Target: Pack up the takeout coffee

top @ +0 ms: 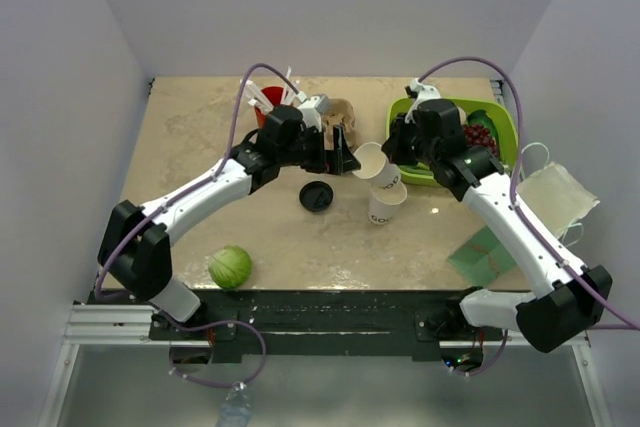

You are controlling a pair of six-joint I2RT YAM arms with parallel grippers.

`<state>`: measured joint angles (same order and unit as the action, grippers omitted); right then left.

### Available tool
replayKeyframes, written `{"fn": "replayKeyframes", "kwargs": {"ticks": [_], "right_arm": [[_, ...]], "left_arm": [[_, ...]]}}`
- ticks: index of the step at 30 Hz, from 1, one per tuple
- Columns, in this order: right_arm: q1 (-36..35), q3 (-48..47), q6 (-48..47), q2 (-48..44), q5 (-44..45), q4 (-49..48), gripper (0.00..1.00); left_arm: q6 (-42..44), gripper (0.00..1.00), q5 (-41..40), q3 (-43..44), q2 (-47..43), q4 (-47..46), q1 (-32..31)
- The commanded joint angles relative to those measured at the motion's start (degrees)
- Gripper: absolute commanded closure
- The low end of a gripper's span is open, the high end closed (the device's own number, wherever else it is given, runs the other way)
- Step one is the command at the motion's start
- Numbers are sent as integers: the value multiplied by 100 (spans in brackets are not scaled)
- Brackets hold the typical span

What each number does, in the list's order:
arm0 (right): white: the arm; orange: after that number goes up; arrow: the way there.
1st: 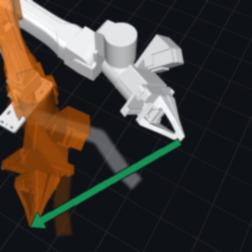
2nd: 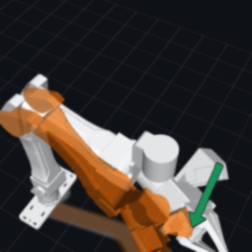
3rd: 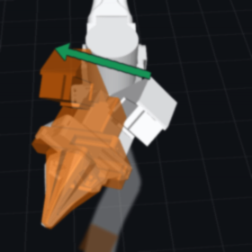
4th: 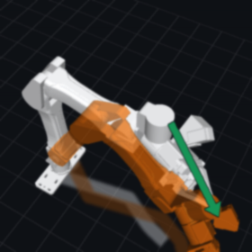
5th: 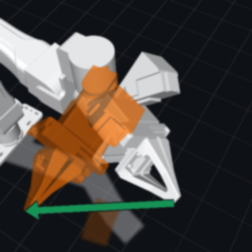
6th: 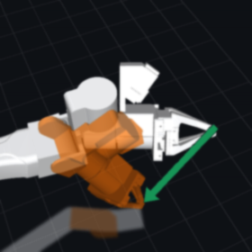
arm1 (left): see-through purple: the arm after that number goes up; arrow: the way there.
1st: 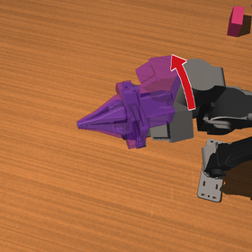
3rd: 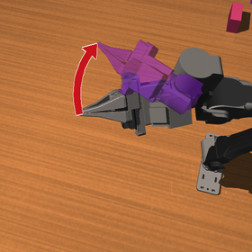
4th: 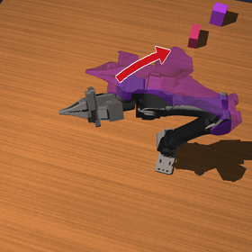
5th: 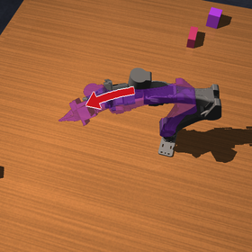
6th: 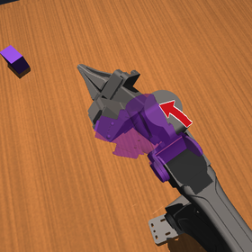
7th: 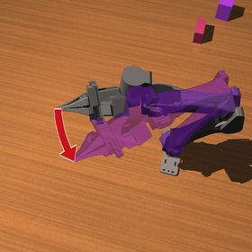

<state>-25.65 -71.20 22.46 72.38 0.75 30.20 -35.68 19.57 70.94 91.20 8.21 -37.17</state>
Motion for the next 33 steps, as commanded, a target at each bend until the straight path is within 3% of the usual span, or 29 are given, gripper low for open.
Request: {"fn": "replayKeyframes", "kwargs": {"ticks": [1, 8, 12, 13, 17, 23, 27, 33], "right_arm": [[34, -315, -285, -364, 470, 136, 100], [34, -307, -646, -989, -57, -689, 100], [7, -228, -664, -875, -1198, -1216, 100], [-54, -184, -620, -718, -1662, -1409, 100], [-879, -271, -619, 64, -1342, -2025, 100], [-1504, -429, -40, 1723, -1570, -3439, 100], [-1768, -851, 108, 2673, -1500, -3792, 100], [-1803, -835, 855, 3317, -1525, -4390, 100]], "left_arm": [[281, 0, -242, 193, -655, -65, -10], [360, 0, -1682, -246, -1840, 418, 95], [220, 0, -2255, -632, -2369, 918, 595], [176, 0, -2395, -695, -2561, 1033, 701], [-9, 0, -3247, -967, -2992, 1735, 1176], [-115, 0, -3416, -1301, -3415, 2290, 1818], [-114, 0, -3504, -1363, -3486, 2484, 2046], [-27, 0, -3548, -1328, -3486, 2616, 2161]]}}
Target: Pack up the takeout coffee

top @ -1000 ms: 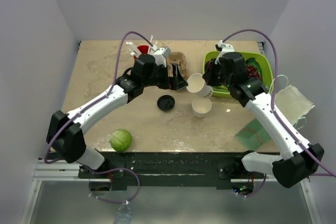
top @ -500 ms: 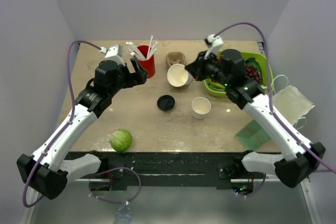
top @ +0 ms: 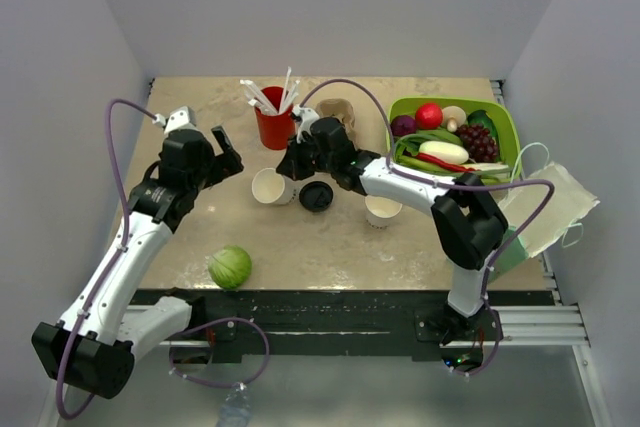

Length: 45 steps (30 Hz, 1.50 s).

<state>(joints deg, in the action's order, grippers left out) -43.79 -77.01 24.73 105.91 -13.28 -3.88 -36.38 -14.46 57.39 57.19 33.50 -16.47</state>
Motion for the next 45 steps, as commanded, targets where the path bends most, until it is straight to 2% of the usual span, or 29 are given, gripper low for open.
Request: {"fn": "replayKeyframes", "kwargs": {"ticks": [1, 8, 15, 17, 21, 22, 25, 28, 30, 32, 34, 35, 39, 43, 45], "right_arm": [[11, -235, 708, 61, -201, -1079, 100], [11, -112, 1323, 395, -395, -1449, 100], [28, -261, 1578, 624, -527, -1116, 100], [28, -305, 1570, 650, -553, -1010, 97], [107, -376, 1508, 563, -500, -746, 75], [134, -367, 1491, 510, -500, -720, 64], [204, -349, 1149, 212, -465, -571, 47], [213, -358, 202, -182, -465, -342, 39], [230, -350, -904, -377, -465, 70, 34], [222, -297, -1791, -737, -89, 726, 30], [222, -87, -2042, -1096, 455, 1124, 25], [222, -34, -2103, -1194, 1006, 1274, 23], [231, 64, -1824, -1310, 1880, 2004, 23], [222, -409, -1016, -845, 2442, 3030, 34], [222, -507, -401, -598, 2829, 3174, 39]], "left_arm": [[52, 0, -136, 36, -94, 87, 91], [157, 0, 110, 159, 73, -45, 153], [158, 0, 251, 185, 275, -80, 170], [149, 0, 250, 203, 284, -106, 179], [158, 0, 294, 238, 275, -168, 188], [149, 1, 294, 247, 275, -185, 188], [158, 0, 312, 247, 223, -194, 188], [149, 0, 294, 194, 144, -194, 188], [149, 0, 286, 150, 82, -194, 188], [131, 0, 259, 80, 47, -203, 188], [131, 0, 251, 19, 20, -212, 188], [123, 0, 268, -8, 29, -212, 188], [79, 0, 268, -87, 64, -256, 188], [96, 0, 382, -35, 152, -273, 188], [96, 0, 391, -26, 196, -291, 188]]}}
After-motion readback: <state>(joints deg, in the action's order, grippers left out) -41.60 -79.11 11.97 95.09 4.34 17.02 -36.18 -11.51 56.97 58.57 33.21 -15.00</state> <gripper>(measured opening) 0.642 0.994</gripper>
